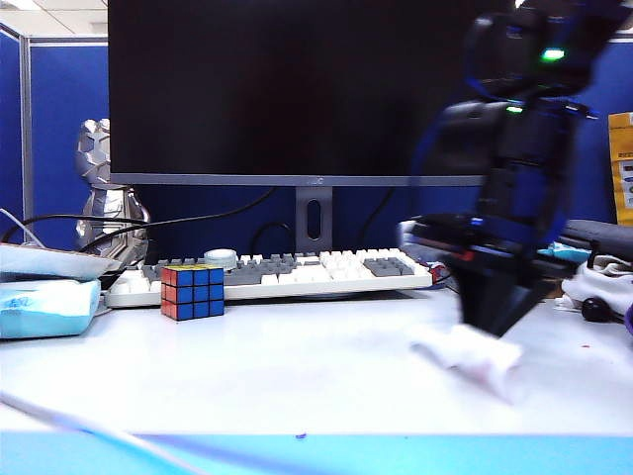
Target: Use the wet wipes on the table to wipe the cherry juice off the table, then put the wipes back on the table.
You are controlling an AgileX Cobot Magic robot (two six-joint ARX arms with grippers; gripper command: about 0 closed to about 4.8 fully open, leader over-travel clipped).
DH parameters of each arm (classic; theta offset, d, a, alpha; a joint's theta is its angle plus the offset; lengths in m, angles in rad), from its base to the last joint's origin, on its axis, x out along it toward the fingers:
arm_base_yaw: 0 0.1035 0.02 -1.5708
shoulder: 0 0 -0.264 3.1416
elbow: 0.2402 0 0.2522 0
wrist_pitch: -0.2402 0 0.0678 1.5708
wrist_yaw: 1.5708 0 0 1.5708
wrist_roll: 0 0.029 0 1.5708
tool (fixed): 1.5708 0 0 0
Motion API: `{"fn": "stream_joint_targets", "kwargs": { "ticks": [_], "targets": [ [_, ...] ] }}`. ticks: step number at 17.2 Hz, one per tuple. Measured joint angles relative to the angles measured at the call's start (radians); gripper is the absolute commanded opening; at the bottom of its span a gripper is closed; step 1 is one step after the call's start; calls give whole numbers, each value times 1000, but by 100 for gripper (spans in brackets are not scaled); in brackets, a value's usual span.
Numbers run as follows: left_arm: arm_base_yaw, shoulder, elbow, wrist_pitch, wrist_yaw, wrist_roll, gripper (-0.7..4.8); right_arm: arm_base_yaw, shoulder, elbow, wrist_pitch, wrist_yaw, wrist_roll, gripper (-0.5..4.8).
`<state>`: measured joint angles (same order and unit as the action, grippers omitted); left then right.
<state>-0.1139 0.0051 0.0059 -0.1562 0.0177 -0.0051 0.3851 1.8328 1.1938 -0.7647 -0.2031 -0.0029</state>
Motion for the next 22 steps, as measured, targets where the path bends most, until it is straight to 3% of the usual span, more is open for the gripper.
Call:
{"fn": "stream_joint_targets", "kwargs": {
  "ticks": [2, 4, 6, 9, 12, 15, 18, 22],
  "targets": [
    [0, 0, 0, 0, 0, 0, -2, 8, 12, 13, -37, 68, 3, -6],
    [0, 0, 0, 0, 0, 0, -2, -10, 12, 17, -125, 281, 13, -6],
    [0, 0, 0, 0, 0, 0, -2, -101, 23, 9, -156, 488, 17, -6],
    [0, 0, 0, 0, 0, 0, -2, -182, 24, 7, -84, 531, 18, -6],
    [0, 0, 0, 0, 0, 0, -2, -207, 35, 32, 24, 489, -11, -6],
    [0, 0, 0, 0, 0, 0, -2, -145, 40, 63, 109, 212, -42, -6],
    [0, 0, 0, 0, 0, 0, -2, -48, 56, 60, 172, 2, -54, -6],
    [0, 0, 0, 0, 0, 0, -2, 64, 77, 61, 229, -78, -59, -6]
  ]
}}
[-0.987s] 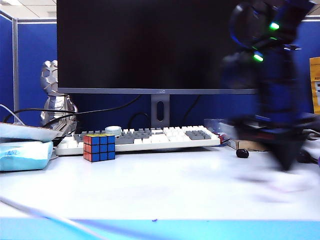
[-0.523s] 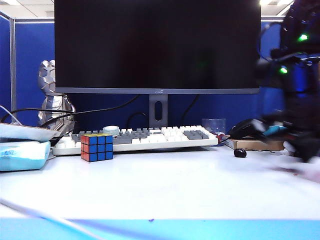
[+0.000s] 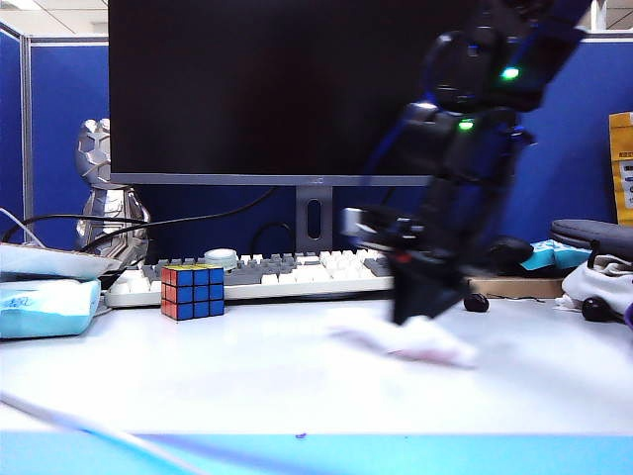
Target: Use the wet wipes on the table to wipe the cherry juice off the table, then put the wipes back on the table.
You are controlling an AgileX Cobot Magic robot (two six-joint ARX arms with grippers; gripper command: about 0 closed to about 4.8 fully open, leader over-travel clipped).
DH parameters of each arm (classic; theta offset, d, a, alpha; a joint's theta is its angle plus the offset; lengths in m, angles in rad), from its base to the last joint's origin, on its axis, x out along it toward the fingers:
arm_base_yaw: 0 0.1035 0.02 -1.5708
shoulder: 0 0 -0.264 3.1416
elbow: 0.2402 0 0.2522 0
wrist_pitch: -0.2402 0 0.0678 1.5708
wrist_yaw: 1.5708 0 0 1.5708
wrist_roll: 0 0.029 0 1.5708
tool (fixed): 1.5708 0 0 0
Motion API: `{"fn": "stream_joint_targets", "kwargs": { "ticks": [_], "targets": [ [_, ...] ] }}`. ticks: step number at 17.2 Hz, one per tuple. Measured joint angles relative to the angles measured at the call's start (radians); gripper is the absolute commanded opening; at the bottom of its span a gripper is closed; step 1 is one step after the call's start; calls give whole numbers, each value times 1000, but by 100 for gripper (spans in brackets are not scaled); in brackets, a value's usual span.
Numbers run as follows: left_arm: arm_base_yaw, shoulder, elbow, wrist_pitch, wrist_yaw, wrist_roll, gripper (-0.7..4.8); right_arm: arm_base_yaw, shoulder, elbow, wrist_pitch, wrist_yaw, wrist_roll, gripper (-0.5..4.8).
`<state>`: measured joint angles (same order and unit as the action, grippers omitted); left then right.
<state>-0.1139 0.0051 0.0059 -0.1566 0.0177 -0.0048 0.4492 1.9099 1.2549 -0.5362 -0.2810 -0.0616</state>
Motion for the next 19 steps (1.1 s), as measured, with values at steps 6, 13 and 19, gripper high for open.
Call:
{"fn": "stream_joint_targets", "kwargs": {
  "ticks": [6, 13, 19],
  "targets": [
    [0, 0, 0, 0, 0, 0, -2, 142, 12, 3, -90, -183, -18, -6],
    [0, 0, 0, 0, 0, 0, -2, 251, 61, 131, -187, 207, -37, -6],
    [0, 0, 0, 0, 0, 0, -2, 85, 149, 246, -128, 518, 18, -6]
  ]
}}
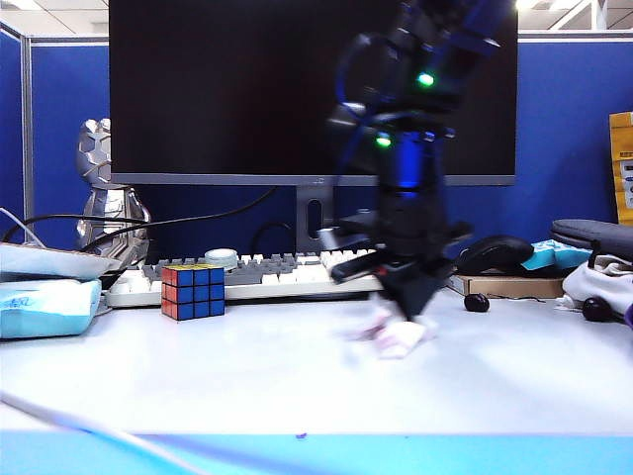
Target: Use the wet wipes on the table to wipe the cherry juice off the table, then put the wipes back on the table.
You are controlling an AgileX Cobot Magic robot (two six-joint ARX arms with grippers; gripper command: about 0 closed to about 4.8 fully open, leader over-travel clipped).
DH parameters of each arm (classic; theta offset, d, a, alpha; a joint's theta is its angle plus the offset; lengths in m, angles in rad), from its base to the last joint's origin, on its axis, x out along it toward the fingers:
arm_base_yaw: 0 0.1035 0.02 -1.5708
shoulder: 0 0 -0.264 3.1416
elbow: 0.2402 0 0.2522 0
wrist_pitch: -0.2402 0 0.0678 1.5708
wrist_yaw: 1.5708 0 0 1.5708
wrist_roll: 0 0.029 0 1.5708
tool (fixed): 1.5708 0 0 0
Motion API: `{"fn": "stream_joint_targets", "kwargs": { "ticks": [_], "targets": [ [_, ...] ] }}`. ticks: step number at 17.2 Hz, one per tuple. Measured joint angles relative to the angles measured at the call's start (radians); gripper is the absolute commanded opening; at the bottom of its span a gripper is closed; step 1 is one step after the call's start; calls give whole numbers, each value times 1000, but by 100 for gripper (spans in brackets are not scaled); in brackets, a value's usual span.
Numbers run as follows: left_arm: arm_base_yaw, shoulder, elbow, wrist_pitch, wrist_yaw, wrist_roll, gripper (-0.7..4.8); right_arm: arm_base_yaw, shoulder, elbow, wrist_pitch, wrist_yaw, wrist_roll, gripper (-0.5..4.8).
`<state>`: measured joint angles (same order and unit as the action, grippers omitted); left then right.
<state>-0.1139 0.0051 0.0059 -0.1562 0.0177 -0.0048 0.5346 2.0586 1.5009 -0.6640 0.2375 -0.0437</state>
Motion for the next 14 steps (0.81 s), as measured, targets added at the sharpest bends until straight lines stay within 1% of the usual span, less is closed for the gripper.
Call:
{"fn": "stream_joint_targets", "kwargs": {
  "ticks": [1, 2, 4, 5, 7, 9, 10, 11, 12, 14],
  "targets": [
    [0, 0, 0, 0, 0, 0, -2, -15, 11, 25, -11, -7, 9, -6],
    [0, 0, 0, 0, 0, 0, -2, -19, 14, 38, -27, -37, 10, -6],
    [0, 0, 0, 0, 0, 0, -2, -18, 15, 74, -65, -168, 2, -6],
    [0, 0, 0, 0, 0, 0, -2, 6, 13, 80, -92, -262, -7, -6],
    [0, 0, 0, 0, 0, 0, -2, 64, 15, 78, -192, -373, -45, -6],
    [0, 0, 0, 0, 0, 0, -2, 116, 16, 78, -240, -488, -99, -6],
    [0, 0, 0, 0, 0, 0, -2, 159, 16, 78, -253, -569, -142, -6],
    [0, 0, 0, 0, 0, 0, -2, 196, 16, 78, -250, -560, -157, -6],
    [0, 0, 0, 0, 0, 0, -2, 217, 16, 78, -246, -515, -161, -6],
    [0, 0, 0, 0, 0, 0, -2, 219, 27, 79, -236, -393, -158, -6]
  ]
}}
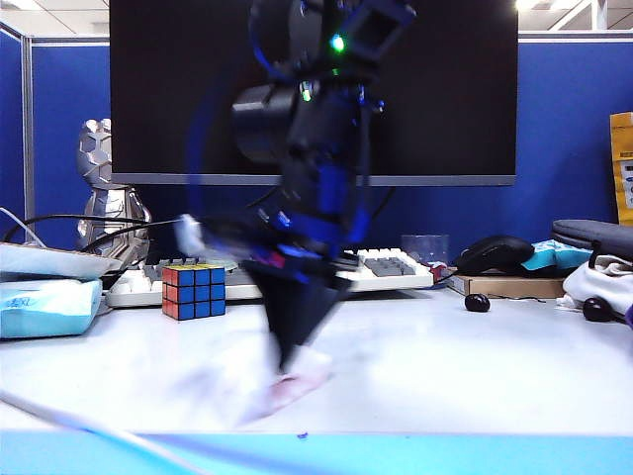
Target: Use the wet wipes on the table to wipe the cherry juice off the table, then put the wipes back on the table.
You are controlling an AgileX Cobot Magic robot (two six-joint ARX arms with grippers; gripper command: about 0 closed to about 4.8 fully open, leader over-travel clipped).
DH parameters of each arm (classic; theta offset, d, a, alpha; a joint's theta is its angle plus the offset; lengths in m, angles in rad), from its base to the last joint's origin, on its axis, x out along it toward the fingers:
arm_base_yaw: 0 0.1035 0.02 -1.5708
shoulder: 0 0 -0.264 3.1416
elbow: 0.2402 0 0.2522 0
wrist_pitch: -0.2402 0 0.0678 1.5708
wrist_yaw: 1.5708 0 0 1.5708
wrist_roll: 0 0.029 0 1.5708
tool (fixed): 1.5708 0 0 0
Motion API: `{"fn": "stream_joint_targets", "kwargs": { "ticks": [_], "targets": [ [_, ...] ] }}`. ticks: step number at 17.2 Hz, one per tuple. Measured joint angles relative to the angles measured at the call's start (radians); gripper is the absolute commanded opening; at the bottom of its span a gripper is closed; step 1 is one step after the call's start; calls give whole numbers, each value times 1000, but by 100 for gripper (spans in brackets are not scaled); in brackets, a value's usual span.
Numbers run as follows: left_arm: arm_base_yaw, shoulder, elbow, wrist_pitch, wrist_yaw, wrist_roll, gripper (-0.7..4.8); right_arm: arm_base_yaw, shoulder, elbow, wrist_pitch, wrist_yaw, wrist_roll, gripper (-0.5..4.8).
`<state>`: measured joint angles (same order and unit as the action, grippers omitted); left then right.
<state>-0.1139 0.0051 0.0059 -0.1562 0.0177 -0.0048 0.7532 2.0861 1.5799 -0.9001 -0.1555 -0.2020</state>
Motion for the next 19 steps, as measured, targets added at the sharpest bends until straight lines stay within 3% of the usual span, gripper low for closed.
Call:
{"fn": "stream_joint_targets", "kwargs": {
  "ticks": [5, 11, 16, 19],
  "targets": [
    [0, 0, 0, 0, 0, 0, -2, -138, 44, 36, 15, 84, 53, -6],
    [0, 0, 0, 0, 0, 0, -2, -339, 76, 68, 68, 457, 190, -6],
    [0, 0, 0, 0, 0, 0, -2, -394, 92, 126, -30, 471, 197, -6],
    [0, 0, 0, 0, 0, 0, -2, -387, 101, 195, -169, 410, 195, -6]
  ]
}}
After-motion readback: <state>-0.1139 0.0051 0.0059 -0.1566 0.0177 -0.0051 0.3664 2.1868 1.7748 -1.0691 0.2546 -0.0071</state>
